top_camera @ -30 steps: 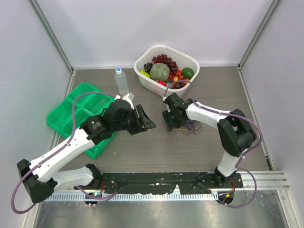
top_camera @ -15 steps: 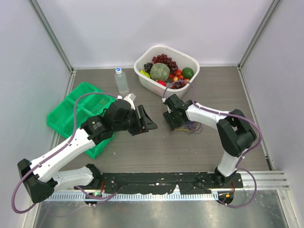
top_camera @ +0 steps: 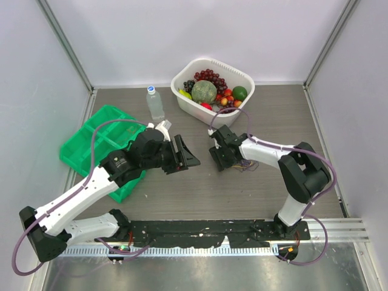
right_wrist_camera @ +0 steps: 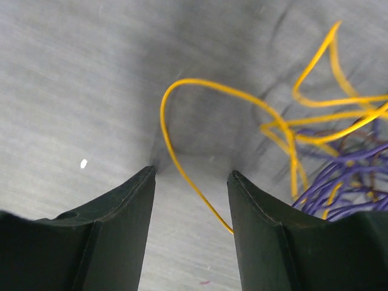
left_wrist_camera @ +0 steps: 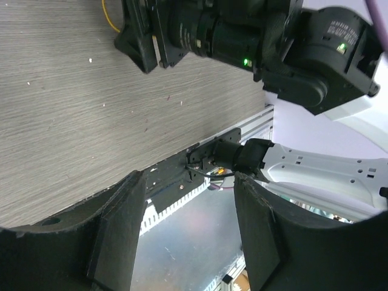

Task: Untangle the cables

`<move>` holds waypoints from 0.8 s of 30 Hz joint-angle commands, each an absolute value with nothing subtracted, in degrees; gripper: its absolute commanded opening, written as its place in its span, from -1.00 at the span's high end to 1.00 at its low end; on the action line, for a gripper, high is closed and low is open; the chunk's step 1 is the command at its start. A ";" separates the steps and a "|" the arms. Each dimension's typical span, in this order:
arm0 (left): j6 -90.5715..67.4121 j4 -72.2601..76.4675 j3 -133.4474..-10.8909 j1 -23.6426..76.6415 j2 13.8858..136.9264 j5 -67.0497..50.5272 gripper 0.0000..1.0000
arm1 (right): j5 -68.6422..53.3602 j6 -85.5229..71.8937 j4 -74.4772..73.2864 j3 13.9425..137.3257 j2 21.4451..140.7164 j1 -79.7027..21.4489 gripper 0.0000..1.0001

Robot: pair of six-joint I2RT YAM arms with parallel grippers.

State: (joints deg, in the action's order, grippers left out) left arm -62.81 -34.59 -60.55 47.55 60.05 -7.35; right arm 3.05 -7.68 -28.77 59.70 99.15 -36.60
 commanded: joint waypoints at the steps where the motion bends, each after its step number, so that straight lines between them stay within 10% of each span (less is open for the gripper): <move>1: -62.75 -34.28 -60.73 47.37 57.66 -8.09 -0.27 | -1.76 -9.67 -27.51 54.94 93.52 -38.93 -0.12; 14: -76.80 -26.99 -49.41 47.37 46.16 -7.38 -0.27 | 6.86 -14.50 -24.96 52.82 92.02 -44.65 0.53; 24: -81.82 -29.02 -44.22 47.46 35.68 -4.92 -0.30 | -13.26 -27.85 -14.87 55.81 90.97 -44.56 0.99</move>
